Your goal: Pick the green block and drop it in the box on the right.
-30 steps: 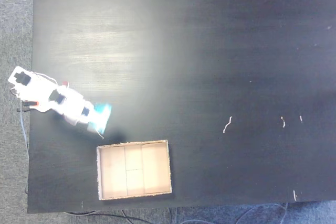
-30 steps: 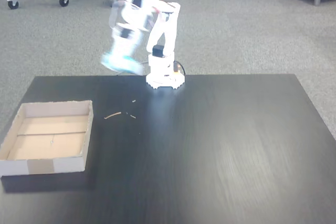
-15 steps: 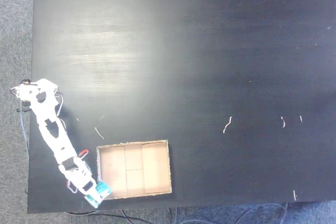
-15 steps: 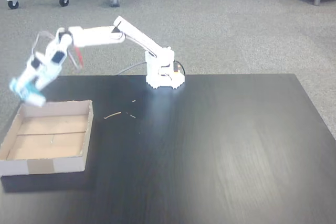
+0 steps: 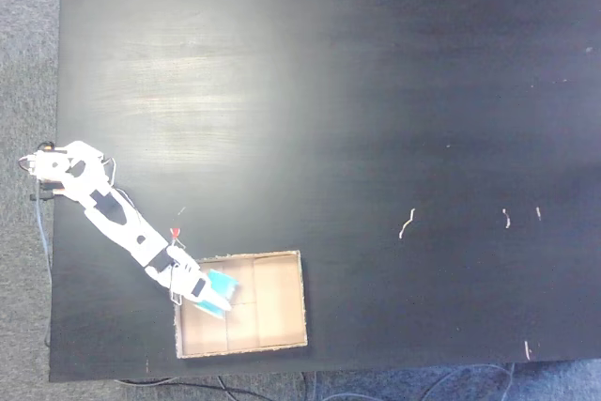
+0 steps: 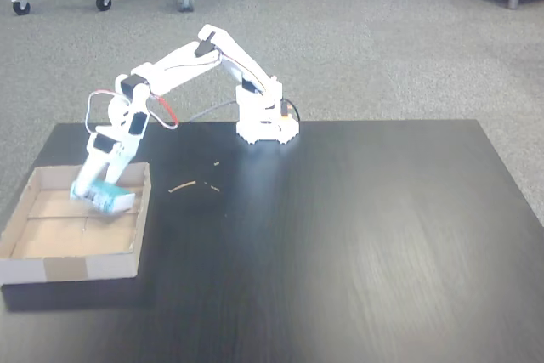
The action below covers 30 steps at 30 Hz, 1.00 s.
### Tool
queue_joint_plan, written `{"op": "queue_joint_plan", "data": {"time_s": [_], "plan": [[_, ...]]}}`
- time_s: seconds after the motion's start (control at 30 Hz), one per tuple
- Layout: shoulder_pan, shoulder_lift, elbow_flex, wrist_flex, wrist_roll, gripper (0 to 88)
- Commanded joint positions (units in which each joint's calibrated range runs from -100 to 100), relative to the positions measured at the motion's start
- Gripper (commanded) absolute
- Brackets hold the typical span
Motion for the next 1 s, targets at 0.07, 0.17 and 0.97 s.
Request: {"op": "queue_joint_plan", "data": {"time_s": [0.07,0.17,0.97], "plan": [[0.32,-8.75,3.49,-1.12,-0.68,62.1],[-0.14,-29.66,14.64,-1.12,-3.47,63.5],[-43.12,-133.56,124.61,-4.43,-9.52,0.1]]}}
